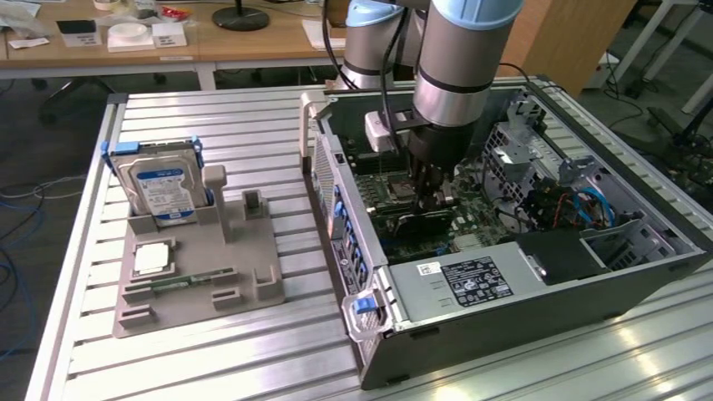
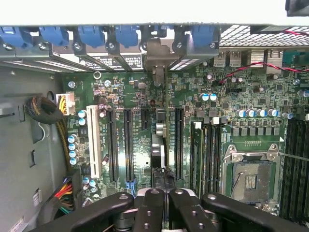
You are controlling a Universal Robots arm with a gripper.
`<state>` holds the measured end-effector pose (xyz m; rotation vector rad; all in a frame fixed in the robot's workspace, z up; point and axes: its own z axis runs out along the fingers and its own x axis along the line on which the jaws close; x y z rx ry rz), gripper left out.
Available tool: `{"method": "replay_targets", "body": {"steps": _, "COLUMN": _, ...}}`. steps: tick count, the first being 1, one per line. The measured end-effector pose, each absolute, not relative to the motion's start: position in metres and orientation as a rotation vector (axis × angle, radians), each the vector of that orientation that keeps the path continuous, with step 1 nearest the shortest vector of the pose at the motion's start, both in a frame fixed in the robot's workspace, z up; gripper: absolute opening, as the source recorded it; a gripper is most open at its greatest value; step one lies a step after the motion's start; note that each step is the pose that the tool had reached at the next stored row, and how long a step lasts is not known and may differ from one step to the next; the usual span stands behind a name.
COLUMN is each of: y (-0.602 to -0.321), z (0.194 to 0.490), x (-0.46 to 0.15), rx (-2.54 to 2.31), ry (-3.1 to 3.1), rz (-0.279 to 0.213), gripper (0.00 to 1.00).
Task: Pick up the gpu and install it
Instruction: 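Insert the gpu into the slot, then press down on the gpu until it lock into place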
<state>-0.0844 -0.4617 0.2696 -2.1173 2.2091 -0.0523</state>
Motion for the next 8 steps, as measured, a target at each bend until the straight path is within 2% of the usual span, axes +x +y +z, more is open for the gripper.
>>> {"method": "replay_targets", "body": {"steps": 8, "y": -0.4617, "z": 0.2696, "x": -0.0844, "rx": -2.117, "ry": 2.209, "rz": -0.052, "gripper": 0.11}}
